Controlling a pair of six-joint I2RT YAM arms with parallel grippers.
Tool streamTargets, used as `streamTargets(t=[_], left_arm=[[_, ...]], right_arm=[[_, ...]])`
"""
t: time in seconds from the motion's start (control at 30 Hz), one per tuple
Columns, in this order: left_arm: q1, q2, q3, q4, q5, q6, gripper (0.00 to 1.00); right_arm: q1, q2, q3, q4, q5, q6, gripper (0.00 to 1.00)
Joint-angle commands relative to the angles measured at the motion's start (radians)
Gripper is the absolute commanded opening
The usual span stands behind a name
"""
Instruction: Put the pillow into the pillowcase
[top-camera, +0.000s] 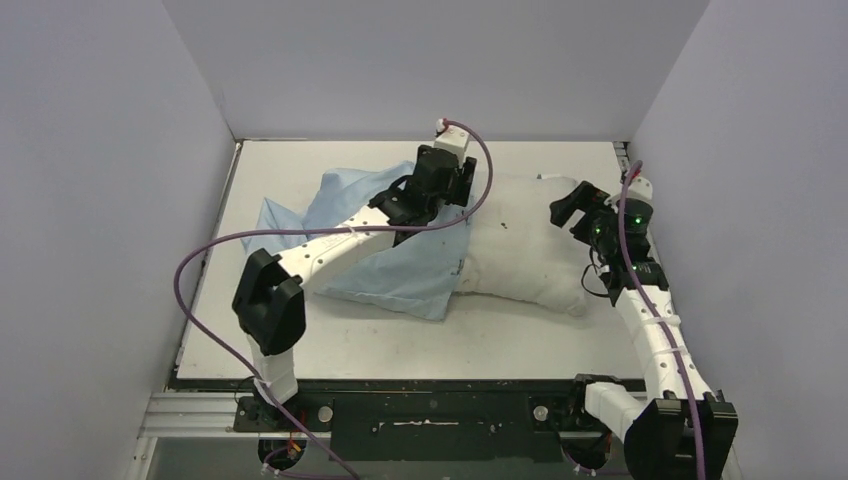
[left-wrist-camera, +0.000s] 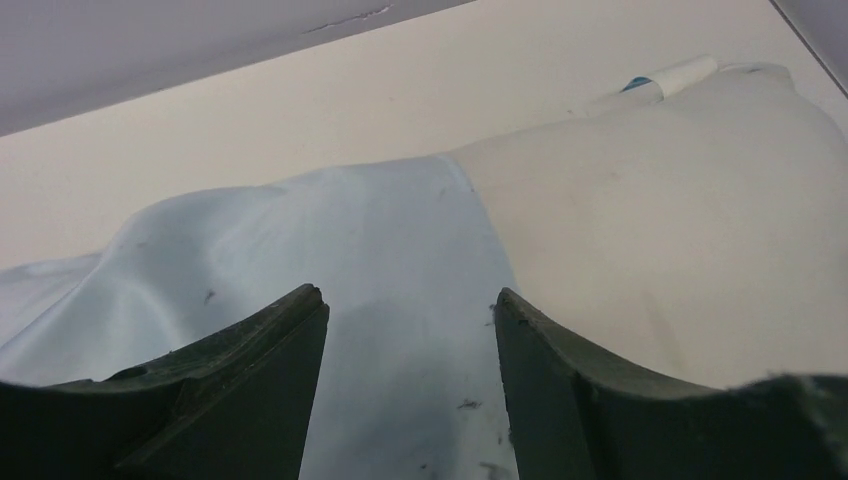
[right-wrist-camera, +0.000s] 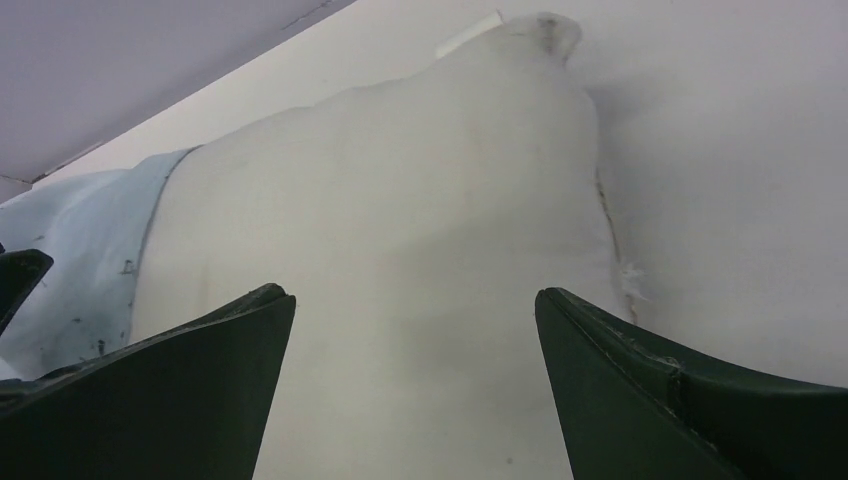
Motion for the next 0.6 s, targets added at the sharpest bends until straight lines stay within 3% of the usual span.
streamTargets(t=[0.0,0.2,0.3,0.4,0.43,0.57], left_arm=[[-0.031,0.122,0.18,0.029,-0.053,0.031,0.6],[-0.035,0.293,0.311,-0.03,-0.051,0.009,0.56],[-0.033,0.349,0.378,-0.035,-0.048,0.024,0.37],[-0.034,0.386,0.465,-0.022,-0.017,0.045,0.05],[-0.035,0.4,0.503,-0.03,-0.01,0.05,0.0],[-0.043,0.445,0.677,-0.089,-0.009,0.034,0.0]], right_arm=[[-0.159,0.031,-0.072,0.067,-0.299,0.03,0.94],[-0.195,0.087,-0.18,0.216,-0.469,0.063,0.87],[-0.191,0.094,-0.208,0.243,-0.517,0.064,0.77],[-0.19,0.087,-0.22,0.24,-0.54,0.057,0.68],[-0.19,0.079,-0.228,0.252,-0.549,0.066,0.64],[-0.167,0.048,-0.266,0.312,-0.568,0.125,0.56]])
